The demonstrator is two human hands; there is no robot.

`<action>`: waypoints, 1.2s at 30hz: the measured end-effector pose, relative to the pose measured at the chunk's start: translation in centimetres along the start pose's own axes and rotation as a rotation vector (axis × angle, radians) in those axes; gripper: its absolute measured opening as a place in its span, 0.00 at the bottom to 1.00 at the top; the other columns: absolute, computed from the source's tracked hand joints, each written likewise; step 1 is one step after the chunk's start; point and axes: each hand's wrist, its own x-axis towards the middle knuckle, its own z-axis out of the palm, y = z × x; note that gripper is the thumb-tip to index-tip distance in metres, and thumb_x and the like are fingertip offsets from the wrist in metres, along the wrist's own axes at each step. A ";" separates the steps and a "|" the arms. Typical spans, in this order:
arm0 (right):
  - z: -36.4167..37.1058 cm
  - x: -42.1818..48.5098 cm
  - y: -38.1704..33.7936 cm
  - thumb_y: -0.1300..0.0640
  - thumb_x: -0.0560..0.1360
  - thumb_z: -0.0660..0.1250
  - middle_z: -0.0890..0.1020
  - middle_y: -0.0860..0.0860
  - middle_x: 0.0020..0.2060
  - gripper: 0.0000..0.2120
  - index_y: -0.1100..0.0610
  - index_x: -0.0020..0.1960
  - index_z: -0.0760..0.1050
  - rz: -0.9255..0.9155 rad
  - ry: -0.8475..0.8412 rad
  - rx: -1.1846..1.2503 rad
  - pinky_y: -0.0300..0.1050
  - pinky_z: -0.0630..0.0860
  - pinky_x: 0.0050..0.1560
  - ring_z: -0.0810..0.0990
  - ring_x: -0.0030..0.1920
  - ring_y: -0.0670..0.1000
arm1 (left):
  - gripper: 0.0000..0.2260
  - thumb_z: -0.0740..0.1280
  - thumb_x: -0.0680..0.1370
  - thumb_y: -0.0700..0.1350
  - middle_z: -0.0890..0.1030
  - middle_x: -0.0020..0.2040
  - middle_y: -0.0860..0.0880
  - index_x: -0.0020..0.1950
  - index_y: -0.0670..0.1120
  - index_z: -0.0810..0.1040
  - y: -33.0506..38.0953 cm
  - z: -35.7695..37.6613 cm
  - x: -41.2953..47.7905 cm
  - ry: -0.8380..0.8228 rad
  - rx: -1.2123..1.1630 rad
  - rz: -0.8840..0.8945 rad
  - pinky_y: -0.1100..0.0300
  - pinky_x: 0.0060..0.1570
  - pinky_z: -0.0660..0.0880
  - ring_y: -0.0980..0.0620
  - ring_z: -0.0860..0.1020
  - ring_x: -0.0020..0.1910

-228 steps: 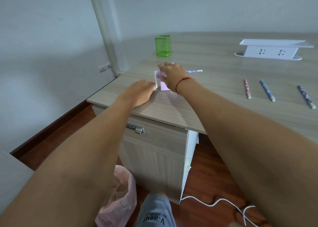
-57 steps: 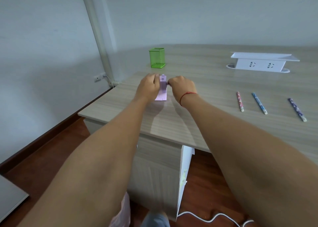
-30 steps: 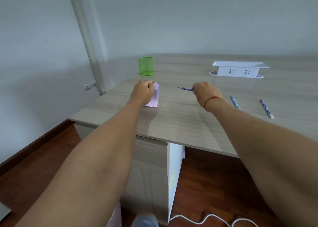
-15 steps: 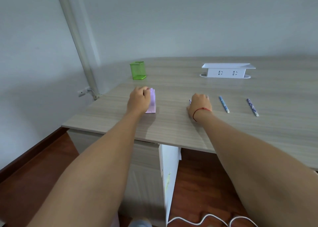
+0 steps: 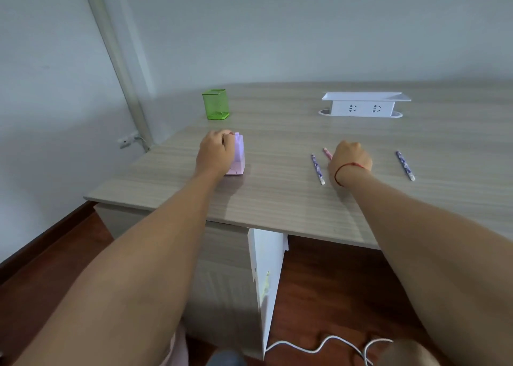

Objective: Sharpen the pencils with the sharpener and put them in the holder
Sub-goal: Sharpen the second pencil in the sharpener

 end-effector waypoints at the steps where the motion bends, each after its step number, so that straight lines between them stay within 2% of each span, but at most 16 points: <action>1: 0.0 -0.1 -0.1 0.56 0.81 0.59 0.78 0.62 0.60 0.15 0.64 0.61 0.75 0.001 0.010 -0.002 0.52 0.76 0.55 0.78 0.60 0.64 | 0.14 0.55 0.80 0.43 0.78 0.58 0.42 0.55 0.43 0.80 0.0 0.0 0.0 -0.001 -0.001 -0.002 0.56 0.57 0.69 0.44 0.74 0.59; 3: -0.3 -0.1 -0.7 0.61 0.80 0.59 0.77 0.62 0.60 0.13 0.64 0.61 0.75 -0.030 0.059 0.011 0.53 0.76 0.56 0.77 0.61 0.63 | 0.15 0.55 0.79 0.43 0.78 0.58 0.41 0.54 0.43 0.80 -0.1 0.0 0.0 -0.004 0.000 0.013 0.56 0.57 0.69 0.43 0.74 0.59; 5: -0.7 0.0 -2.1 0.63 0.79 0.59 0.76 0.62 0.60 0.13 0.63 0.61 0.75 -0.139 0.077 0.068 0.52 0.75 0.57 0.77 0.61 0.63 | 0.16 0.54 0.78 0.45 0.79 0.57 0.41 0.54 0.43 0.80 -0.1 -0.1 -0.2 0.001 0.004 0.030 0.56 0.57 0.69 0.43 0.74 0.59; 9: -0.4 -0.4 -5.3 0.59 0.80 0.59 0.79 0.60 0.58 0.11 0.58 0.59 0.75 -0.387 -0.093 0.252 0.49 0.73 0.54 0.77 0.55 0.60 | 0.19 0.51 0.76 0.48 0.79 0.56 0.41 0.53 0.42 0.79 -0.1 -0.2 -0.3 -0.001 0.024 0.047 0.56 0.56 0.69 0.44 0.74 0.58; 11: 0.1 -1.2 -6.5 0.62 0.80 0.58 0.79 0.58 0.59 0.13 0.56 0.61 0.76 -0.444 -0.148 0.290 0.47 0.73 0.58 0.76 0.59 0.59 | 0.22 0.50 0.73 0.49 0.79 0.57 0.41 0.54 0.42 0.79 -0.2 -0.2 -0.2 -0.019 0.027 0.052 0.55 0.57 0.69 0.44 0.74 0.58; 13: 0.7 -2.0 -7.3 0.63 0.78 0.56 0.79 0.57 0.60 0.15 0.54 0.60 0.77 -0.445 -0.174 0.314 0.47 0.72 0.60 0.76 0.61 0.58 | 0.23 0.50 0.73 0.50 0.79 0.56 0.40 0.54 0.42 0.79 -0.3 -0.3 0.1 -0.037 0.033 0.058 0.54 0.58 0.70 0.42 0.74 0.58; 17: 1.5 -2.8 -7.8 0.55 0.76 0.59 0.81 0.56 0.56 0.11 0.53 0.55 0.77 -0.367 -0.146 0.390 0.49 0.74 0.58 0.77 0.58 0.59 | 0.22 0.50 0.73 0.50 0.79 0.55 0.39 0.52 0.41 0.79 -0.3 -0.6 0.4 -0.071 0.071 0.059 0.54 0.58 0.70 0.42 0.74 0.57; 21: 1.3 -2.9 -7.9 0.52 0.76 0.60 0.81 0.55 0.56 0.11 0.53 0.53 0.78 -0.343 -0.129 0.385 0.50 0.75 0.58 0.78 0.57 0.58 | 0.20 0.51 0.75 0.48 0.79 0.55 0.38 0.51 0.39 0.79 0.0 -1.0 0.1 -0.095 0.073 0.058 0.55 0.57 0.69 0.42 0.73 0.58; 24: 0.9 -2.9 -8.2 0.51 0.75 0.61 0.82 0.54 0.56 0.11 0.52 0.52 0.78 -0.345 -0.141 0.387 0.48 0.75 0.57 0.79 0.56 0.58 | 0.22 0.50 0.73 0.49 0.79 0.53 0.39 0.47 0.38 0.78 0.0 -1.1 0.1 -0.091 0.075 0.052 0.54 0.54 0.70 0.42 0.73 0.56; 28: 0.6 -3.0 -8.3 0.51 0.74 0.62 0.82 0.53 0.54 0.10 0.52 0.50 0.79 -0.338 -0.109 0.429 0.47 0.75 0.55 0.79 0.56 0.57 | 0.17 0.50 0.72 0.50 0.81 0.49 0.39 0.36 0.41 0.73 -0.3 -1.2 0.0 -0.070 0.083 0.046 0.51 0.50 0.72 0.41 0.74 0.52; 32: 0.7 -3.6 -9.3 0.51 0.75 0.61 0.82 0.53 0.54 0.10 0.51 0.51 0.79 -0.365 -0.131 0.421 0.46 0.75 0.55 0.79 0.56 0.57 | 0.22 0.49 0.72 0.51 0.81 0.51 0.39 0.42 0.38 0.77 -0.2 -1.4 -0.2 -0.052 0.088 0.051 0.50 0.52 0.73 0.42 0.74 0.53; 36: 0.6 -3.8 -9.6 0.50 0.75 0.61 0.82 0.52 0.54 0.10 0.51 0.51 0.79 -0.353 -0.119 0.406 0.46 0.74 0.56 0.79 0.56 0.57 | 0.22 0.49 0.73 0.51 0.81 0.53 0.40 0.45 0.38 0.77 -0.2 -1.4 -0.3 -0.054 0.108 0.045 0.52 0.52 0.72 0.43 0.74 0.53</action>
